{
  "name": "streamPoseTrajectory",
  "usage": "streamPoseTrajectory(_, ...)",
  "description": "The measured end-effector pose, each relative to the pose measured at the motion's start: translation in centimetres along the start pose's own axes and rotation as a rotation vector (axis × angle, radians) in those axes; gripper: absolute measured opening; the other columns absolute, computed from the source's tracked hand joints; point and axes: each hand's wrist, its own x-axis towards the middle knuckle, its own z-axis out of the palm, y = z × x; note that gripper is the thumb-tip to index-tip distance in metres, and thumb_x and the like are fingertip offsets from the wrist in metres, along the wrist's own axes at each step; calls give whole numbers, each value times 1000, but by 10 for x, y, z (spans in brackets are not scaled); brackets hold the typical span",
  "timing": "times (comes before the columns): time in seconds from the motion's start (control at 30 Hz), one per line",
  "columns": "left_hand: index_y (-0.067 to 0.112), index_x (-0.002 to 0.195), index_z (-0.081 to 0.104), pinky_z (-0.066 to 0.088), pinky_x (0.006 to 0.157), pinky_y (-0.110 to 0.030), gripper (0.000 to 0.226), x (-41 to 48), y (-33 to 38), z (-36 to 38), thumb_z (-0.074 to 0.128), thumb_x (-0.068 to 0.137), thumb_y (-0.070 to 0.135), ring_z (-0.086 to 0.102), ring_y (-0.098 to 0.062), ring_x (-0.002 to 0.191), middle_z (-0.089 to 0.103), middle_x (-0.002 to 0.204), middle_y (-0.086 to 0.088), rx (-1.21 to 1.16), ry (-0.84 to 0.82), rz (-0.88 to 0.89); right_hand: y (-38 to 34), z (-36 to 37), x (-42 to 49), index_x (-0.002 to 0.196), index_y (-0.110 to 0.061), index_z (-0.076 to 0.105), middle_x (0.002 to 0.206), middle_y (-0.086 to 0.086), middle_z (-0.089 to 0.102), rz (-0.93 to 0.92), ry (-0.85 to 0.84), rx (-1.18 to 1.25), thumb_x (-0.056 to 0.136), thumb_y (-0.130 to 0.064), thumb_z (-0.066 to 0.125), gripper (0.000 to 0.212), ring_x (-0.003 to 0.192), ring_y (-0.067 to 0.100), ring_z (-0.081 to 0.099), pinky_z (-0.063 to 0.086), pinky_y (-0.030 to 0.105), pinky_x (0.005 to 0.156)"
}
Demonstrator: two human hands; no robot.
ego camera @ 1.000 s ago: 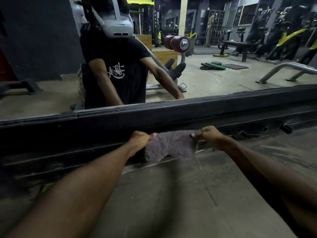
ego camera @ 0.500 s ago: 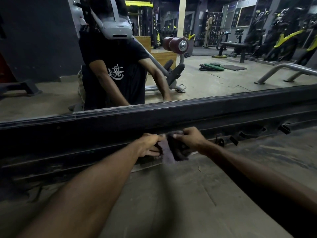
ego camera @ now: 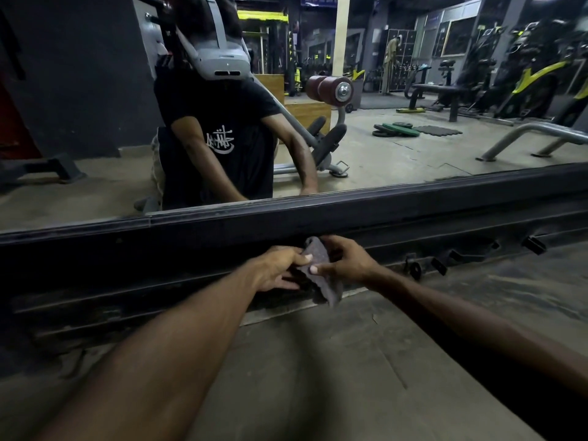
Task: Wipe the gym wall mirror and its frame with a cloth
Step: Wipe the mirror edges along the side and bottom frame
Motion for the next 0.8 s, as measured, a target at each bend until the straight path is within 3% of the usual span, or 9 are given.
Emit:
streamPoseTrajectory(0.1, 24, 100, 72, 54, 90, -39, 7, 1, 6, 9, 67, 97, 28, 65, -21, 103, 71, 104, -3, 124, 63, 122, 7, 0, 2, 114, -21, 72, 98, -7, 76, -65, 35, -142, 74, -30, 88, 44, 97, 11, 72, 58, 35, 85)
streamPoseTrajectory(0.17, 25, 87, 73, 54, 81, -35, 22, 5, 7, 7, 67, 93, 45, 65, -18, 90, 71, 90, 2, 511, 259, 394, 7, -9, -2, 102, -23, 71, 87, -9, 73, -136, 172, -333, 83, -30, 78, 21, 89, 16, 70, 55, 33, 76)
streamPoseTrajectory(0.27, 24, 103, 71, 48, 78, -39, 24, 2, 3, -1, 58, 92, 40, 61, -22, 92, 66, 99, 1, 1281, 553, 1047, 8, -23, -13, 116, -24, 67, 106, -1, 75, -247, 397, -461, 86, -38, 63, 33, 99, 23, 70, 57, 39, 82)
streamPoseTrajectory(0.33, 18, 117, 68, 44, 78, -42, 35, -3, 5, -11, 62, 83, 29, 57, -27, 96, 62, 108, -5, 1512, 640, 1276, 4, -29, -16, 121, -22, 64, 113, 0, 72, -346, 507, -480, 84, -38, 62, 40, 102, 25, 68, 56, 41, 84)
streamPoseTrajectory(0.47, 12, 142, 50, 37, 109, -50, 71, -9, 7, -40, 62, 72, 20, 46, -34, 126, 47, 141, -12, 1601, 949, 1103, -27, -32, -9, 125, -20, 54, 114, 1, 64, -418, 632, -367, 90, -33, 73, 42, 92, 23, 65, 55, 40, 77)
streamPoseTrajectory(0.6, 10, 148, 46, 32, 116, -53, 75, -8, 4, -75, 72, 80, 28, 39, -33, 139, 43, 151, -12, 1657, 982, 1049, -55, -6, 19, 129, -26, 49, 116, -11, 45, -486, 605, -441, 98, -38, 64, 37, 86, 11, 57, 52, 30, 66)
streamPoseTrajectory(0.67, 9, 149, 46, 32, 116, -53, 78, -6, 2, -78, 76, 80, 31, 37, -33, 141, 42, 154, -13, 1673, 983, 1055, -58, 12, 30, 126, -24, 58, 105, -29, 39, -482, 586, -459, 98, -50, 52, 38, 87, -8, 52, 44, 18, 68)
streamPoseTrajectory(0.73, 8, 149, 46, 29, 118, -52, 79, -4, 2, -75, 75, 80, 32, 34, -33, 145, 39, 156, -13, 1657, 1011, 1084, -52, 20, 34, 130, -24, 60, 108, -32, 40, -517, 589, -510, 95, -58, 43, 51, 96, -23, 45, 48, 19, 81)
streamPoseTrajectory(0.8, 9, 150, 44, 26, 120, -53, 80, -2, 7, -69, 73, 80, 35, 29, -34, 148, 34, 160, -14, 1656, 1016, 1098, -43, 18, 30, 138, -21, 56, 128, -22, 46, -551, 564, -573, 98, -49, 55, 49, 109, -8, 50, 51, 28, 91)
